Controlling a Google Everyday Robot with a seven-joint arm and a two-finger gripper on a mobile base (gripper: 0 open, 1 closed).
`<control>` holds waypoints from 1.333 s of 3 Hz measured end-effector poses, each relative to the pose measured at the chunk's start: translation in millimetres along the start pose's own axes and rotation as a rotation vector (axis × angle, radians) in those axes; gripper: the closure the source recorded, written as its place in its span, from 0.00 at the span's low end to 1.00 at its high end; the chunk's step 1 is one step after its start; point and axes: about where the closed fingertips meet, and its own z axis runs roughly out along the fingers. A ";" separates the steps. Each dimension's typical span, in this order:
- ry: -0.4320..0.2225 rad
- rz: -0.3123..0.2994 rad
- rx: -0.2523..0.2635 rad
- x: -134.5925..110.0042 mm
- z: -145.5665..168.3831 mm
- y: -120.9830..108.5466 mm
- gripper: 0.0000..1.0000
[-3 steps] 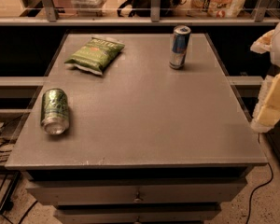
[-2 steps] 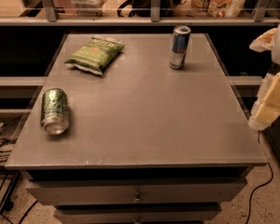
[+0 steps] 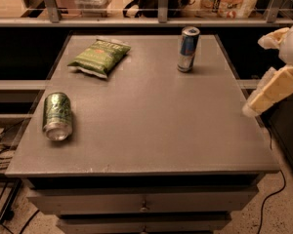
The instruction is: Move redbull can near green can
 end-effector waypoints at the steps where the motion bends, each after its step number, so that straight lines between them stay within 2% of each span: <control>1: -0.048 0.045 0.058 -3.4 19.5 -37.2 0.00; 2: -0.060 0.079 0.075 -9.2 51.6 -76.2 0.00; 3: -0.060 0.079 0.075 -9.2 51.6 -76.2 0.00; 4: -0.097 0.093 0.055 -15.8 64.1 -76.8 0.00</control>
Offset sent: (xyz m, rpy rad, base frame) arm 0.1476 -0.0016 -0.0307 0.0923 -0.0625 -0.1327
